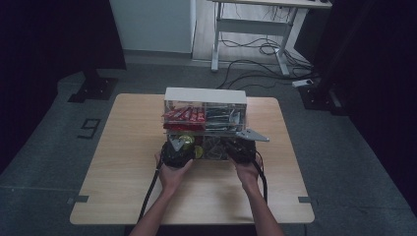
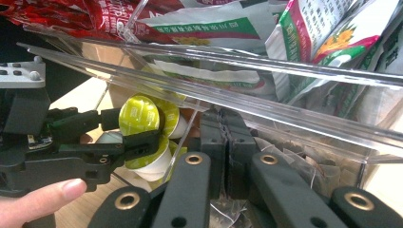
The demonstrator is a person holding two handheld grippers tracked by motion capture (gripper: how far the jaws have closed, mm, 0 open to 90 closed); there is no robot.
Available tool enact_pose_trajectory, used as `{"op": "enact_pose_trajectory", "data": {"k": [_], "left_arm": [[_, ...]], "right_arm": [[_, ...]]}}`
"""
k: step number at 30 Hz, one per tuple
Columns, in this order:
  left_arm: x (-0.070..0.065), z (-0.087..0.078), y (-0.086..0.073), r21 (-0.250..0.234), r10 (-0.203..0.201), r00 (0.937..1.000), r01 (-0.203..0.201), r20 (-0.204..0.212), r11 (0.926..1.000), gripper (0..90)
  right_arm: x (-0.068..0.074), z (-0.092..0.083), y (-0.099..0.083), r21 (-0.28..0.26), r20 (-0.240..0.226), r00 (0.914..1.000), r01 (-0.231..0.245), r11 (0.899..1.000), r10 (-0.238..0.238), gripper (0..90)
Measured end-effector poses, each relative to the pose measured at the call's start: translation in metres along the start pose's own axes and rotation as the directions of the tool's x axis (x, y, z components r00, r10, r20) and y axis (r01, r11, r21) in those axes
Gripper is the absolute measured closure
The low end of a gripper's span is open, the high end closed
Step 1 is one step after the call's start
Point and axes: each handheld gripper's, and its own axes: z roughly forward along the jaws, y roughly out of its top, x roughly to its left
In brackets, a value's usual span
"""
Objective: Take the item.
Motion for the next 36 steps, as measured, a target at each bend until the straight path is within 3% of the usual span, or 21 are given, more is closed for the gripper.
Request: {"op": "enact_pose_trajectory", "data": {"k": [6, 15, 36], "left_arm": [[-0.001, 0.000, 0.000, 0.002, 0.005, 0.9994, -0.005, -0.035, 1.0000, 38.8], [0.000, 0.000, -0.001, -0.004, 0.009, 0.9996, -0.009, -0.029, 1.0000, 41.1], [0.004, -0.037, -0.006, -0.097, -0.017, 0.9974, 0.024, 0.070, 0.9950, 41.4]], "right_arm": [[0.000, 0.000, 0.000, 0.000, 0.001, 1.0000, -0.001, 1.000, 0.001, 87.6], [0.001, -0.001, 0.001, -0.001, 0.000, 1.0000, 0.000, 1.000, 0.000, 87.6], [0.001, -0.001, 0.001, -0.002, 0.003, 1.0000, -0.002, 1.000, 0.002, 87.6]]}}
